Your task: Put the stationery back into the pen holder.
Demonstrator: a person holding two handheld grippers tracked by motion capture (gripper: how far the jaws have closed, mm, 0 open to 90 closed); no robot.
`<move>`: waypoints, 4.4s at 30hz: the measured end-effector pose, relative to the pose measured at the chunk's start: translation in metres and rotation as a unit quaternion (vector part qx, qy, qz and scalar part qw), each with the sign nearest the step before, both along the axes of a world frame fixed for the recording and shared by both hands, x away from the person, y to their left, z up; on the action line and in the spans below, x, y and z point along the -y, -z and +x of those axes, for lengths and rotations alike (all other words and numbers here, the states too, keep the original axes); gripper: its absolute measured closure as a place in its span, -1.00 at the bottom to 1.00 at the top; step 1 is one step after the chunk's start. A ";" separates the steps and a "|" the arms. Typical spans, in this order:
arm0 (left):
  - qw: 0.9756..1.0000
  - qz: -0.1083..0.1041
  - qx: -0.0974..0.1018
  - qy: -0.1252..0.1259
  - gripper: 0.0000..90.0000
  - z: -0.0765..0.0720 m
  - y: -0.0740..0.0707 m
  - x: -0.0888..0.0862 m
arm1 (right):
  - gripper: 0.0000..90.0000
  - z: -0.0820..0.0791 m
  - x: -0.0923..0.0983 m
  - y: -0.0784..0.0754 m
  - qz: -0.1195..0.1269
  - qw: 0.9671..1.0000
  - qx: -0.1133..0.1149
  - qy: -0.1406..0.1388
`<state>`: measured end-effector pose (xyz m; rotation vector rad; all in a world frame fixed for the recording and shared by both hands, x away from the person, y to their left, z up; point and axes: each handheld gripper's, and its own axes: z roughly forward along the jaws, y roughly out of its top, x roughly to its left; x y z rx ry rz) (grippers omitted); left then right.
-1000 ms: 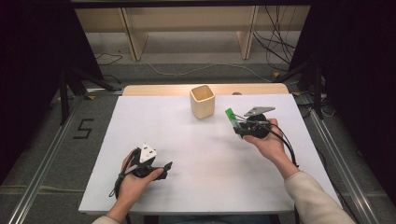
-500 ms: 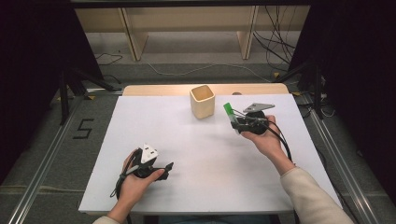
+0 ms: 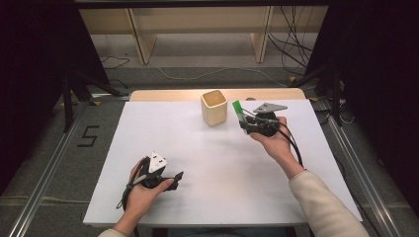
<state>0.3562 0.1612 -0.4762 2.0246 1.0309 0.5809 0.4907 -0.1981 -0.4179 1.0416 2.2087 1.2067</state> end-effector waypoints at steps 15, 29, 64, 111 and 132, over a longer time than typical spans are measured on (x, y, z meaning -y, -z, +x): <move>1.000 0.000 0.000 -0.002 -0.58 0.000 0.000 -0.001 | 0.47 0.011 -0.013 -0.006 0.015 1.000 0.018 0.004; 1.000 0.000 0.000 -0.002 -0.58 0.000 0.000 -0.001 | 0.47 0.022 -0.027 -0.011 0.027 0.999 0.029 0.010; 1.000 -0.003 -0.001 -0.002 -0.58 0.001 0.001 -0.001 | 0.47 0.049 -0.049 -0.024 0.049 0.997 0.056 0.024; 1.000 -0.004 -0.001 -0.002 -0.58 0.001 0.001 -0.001 | 0.47 0.081 -0.066 -0.035 0.060 0.996 0.058 0.035; 1.000 -0.004 -0.001 -0.002 -0.58 0.001 0.001 -0.001 | 0.47 0.088 -0.074 -0.037 0.060 0.996 0.058 0.036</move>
